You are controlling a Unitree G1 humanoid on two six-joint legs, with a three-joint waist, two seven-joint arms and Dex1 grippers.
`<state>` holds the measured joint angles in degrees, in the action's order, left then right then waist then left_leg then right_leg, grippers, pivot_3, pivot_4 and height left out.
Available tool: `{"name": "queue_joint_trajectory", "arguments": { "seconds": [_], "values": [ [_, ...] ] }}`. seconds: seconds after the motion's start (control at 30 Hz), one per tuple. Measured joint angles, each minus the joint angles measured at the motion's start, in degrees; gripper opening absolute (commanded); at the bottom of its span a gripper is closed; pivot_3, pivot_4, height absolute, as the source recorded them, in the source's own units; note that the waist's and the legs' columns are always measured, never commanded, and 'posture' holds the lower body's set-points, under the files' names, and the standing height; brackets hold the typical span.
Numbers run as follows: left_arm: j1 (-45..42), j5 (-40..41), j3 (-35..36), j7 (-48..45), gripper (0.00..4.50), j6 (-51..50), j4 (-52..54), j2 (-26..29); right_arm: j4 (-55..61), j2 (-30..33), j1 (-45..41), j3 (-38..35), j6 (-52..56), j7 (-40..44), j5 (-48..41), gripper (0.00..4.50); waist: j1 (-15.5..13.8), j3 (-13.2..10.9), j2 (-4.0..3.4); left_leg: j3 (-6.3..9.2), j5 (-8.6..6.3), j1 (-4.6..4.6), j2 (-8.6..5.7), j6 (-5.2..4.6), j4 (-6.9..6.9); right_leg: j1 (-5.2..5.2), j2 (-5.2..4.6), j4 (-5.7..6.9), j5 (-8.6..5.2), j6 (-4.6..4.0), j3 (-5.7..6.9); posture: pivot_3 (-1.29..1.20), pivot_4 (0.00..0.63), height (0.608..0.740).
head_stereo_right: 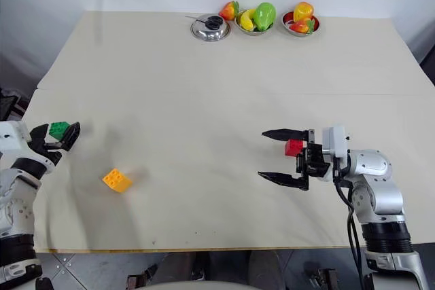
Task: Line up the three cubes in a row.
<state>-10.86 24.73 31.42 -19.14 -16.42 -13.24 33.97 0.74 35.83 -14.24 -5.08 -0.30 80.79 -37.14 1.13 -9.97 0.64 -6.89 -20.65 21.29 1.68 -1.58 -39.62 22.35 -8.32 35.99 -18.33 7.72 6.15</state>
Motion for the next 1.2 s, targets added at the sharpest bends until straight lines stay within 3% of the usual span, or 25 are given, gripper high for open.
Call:
{"name": "queue_joint_trajectory", "arguments": {
  "seconds": [0.3,0.4,0.53,0.63,0.73,0.83,0.93,1.1,1.2],
  "values": [
    [1.19,-0.3,0.09,-2.65,1.47,0.9,-1.09,0.85,0.21,-0.04,1.44,-0.33,-0.83,-0.87,0.2,4.5,-0.01,-0.01,0.01,0.03,0.0,0.0,0.01,0.0,-0.07,-0.05,-0.02,0.01,0.0,0.0,0.02,0.0,0.15,0.74],
    [1.19,0.36,0.06,-6.98,1.47,2.23,-1.07,1.42,0.97,-0.01,1.55,-0.54,-0.82,-1.61,0.19,4.5,-0.28,-0.01,0.01,0.04,0.0,0.0,0.01,0.0,-0.11,-0.05,-0.02,0.02,0.0,0.0,0.02,0.0,0.15,0.74],
    [0.55,4.83,-5.88,-25.57,1.47,3.09,4.83,6.47,1.12,4.23,3.54,-4.28,0.49,-1.42,-0.03,4.5,-1.67,-0.11,0.06,0.15,-0.01,0.2,-0.02,-0.01,-0.31,-0.01,-0.04,0.01,0.01,0.01,0.11,0.0,0.15,0.74],
    [-5.91,8.6,-11.44,-38.2,1.47,1.09,10.79,11.27,0.56,8.15,4.15,-8.5,0.95,-0.59,-0.1,4.5,-2.32,-0.1,0.04,0.12,-0.02,0.16,-0.04,-0.04,-0.38,-0.1,-0.04,-0.03,0.07,0.11,0.09,0.0,0.15,0.74],
    [-16.64,11.03,-20.93,-48.9,1.47,-4.04,12.91,11.88,-2.5,11.48,6.29,-11.98,0.83,0.18,0.44,4.5,-2.66,-0.16,-0.08,0.15,0.0,0.03,-0.08,-0.08,-0.39,-0.35,0.0,-0.09,0.1,0.16,0.15,0.0,0.15,0.74],
    [-24.06,10.28,-30.5,-54.31,1.47,-7.87,13.27,9.61,-3.34,13.36,7.38,-15.12,0.96,-0.44,1.04,4.5,-2.33,-0.18,-0.14,0.04,-0.01,-0.02,-0.15,-0.08,-0.37,-0.35,0.15,-0.14,0.11,0.19,0.07,0.0,0.15,0.74],
    [-30.59,4.13,-40.35,-56.02,1.47,-8.06,11.94,5.13,-2.68,14.15,11.04,-18.22,1.64,-1.18,1.18,4.5,-2.48,-0.19,-0.13,0.01,-0.02,0.02,-0.05,0.0,-0.37,-0.38,0.51,-0.29,0.11,0.19,0.03,0.0,0.15,0.74],
    [-38.01,-5.52,-49.4,-50.73,1.47,-5.46,2.35,-7.96,2.9,12.05,18.45,-20.18,1.96,-4.03,1.2,4.5,-2.71,-0.2,-0.12,0.0,0.01,0.04,0.01,0.04,-0.43,-0.41,0.65,-0.33,0.12,0.19,0.0,0.0,0.15,0.74],
    [-39.96,-10.37,-52.49,-48.9,1.47,-1.62,-5.03,-12.7,5.3,10.63,22.89,-21.01,1.95,-5.3,1.24,4.5,-2.63,-0.2,-0.11,0.04,0.0,0.04,0.02,0.03,-0.42,-0.39,0.64,-0.37,0.12,0.21,-0.06,0.0,0.15,0.74]
  ]
}}
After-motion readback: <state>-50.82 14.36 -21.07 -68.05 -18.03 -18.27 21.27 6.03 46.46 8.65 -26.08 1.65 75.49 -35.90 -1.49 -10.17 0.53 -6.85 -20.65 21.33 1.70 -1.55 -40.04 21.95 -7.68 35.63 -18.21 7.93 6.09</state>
